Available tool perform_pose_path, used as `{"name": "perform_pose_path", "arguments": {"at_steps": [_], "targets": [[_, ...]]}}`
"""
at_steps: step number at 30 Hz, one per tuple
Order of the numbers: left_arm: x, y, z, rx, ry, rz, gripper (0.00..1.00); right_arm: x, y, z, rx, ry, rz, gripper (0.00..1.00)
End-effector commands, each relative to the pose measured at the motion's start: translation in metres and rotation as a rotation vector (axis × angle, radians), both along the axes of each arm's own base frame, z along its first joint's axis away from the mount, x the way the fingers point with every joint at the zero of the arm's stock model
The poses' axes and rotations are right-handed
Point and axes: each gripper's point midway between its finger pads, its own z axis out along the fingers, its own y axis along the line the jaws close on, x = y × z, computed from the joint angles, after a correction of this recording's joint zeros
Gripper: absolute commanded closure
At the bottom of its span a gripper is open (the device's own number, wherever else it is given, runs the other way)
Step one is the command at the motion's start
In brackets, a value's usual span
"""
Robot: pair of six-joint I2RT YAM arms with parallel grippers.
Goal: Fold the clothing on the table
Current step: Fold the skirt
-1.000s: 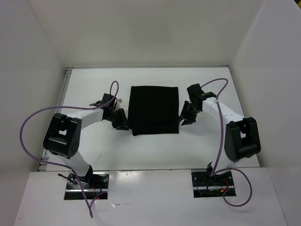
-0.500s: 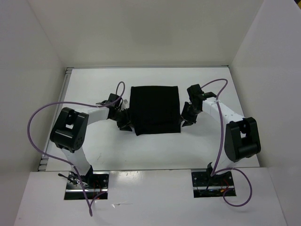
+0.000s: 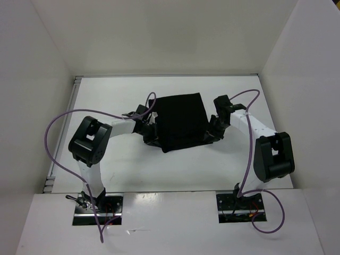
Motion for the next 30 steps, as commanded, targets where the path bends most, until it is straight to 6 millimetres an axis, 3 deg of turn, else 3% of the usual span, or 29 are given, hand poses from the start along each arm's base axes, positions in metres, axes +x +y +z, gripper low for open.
{"name": "perform_pose_path", "arguments": {"at_steps": [1,3,4,10,12,14,23,30], "targets": [[-0.017,0.014,-0.044,0.156,0.063,-0.016,0.82,0.001,-0.008,0.003,-0.015,-0.022,-0.002,0.65],[-0.018,0.018,-0.047,0.178,0.064,-0.01,0.98,0.002,-0.007,0.01,-0.009,-0.047,-0.003,0.65],[-0.013,0.018,-0.038,0.177,0.035,-0.003,1.0,0.0,-0.011,0.008,-0.014,-0.04,-0.003,0.65],[-0.009,0.029,-0.011,0.171,-0.021,0.024,1.0,-0.005,-0.014,0.005,-0.009,-0.034,0.01,0.62],[-0.011,0.034,-0.01,0.176,-0.011,0.034,1.0,-0.006,-0.013,0.002,-0.005,-0.023,0.023,0.49],[-0.014,0.036,-0.004,0.173,-0.016,0.035,1.0,-0.008,-0.017,-0.003,-0.029,-0.006,0.032,0.47],[-0.015,0.033,-0.003,0.159,-0.015,0.02,1.0,0.009,-0.014,-0.027,-0.032,-0.006,0.042,0.47],[-0.02,0.034,-0.008,0.159,0.005,0.015,1.0,0.025,-0.012,-0.057,-0.046,0.013,0.049,0.57]]}}
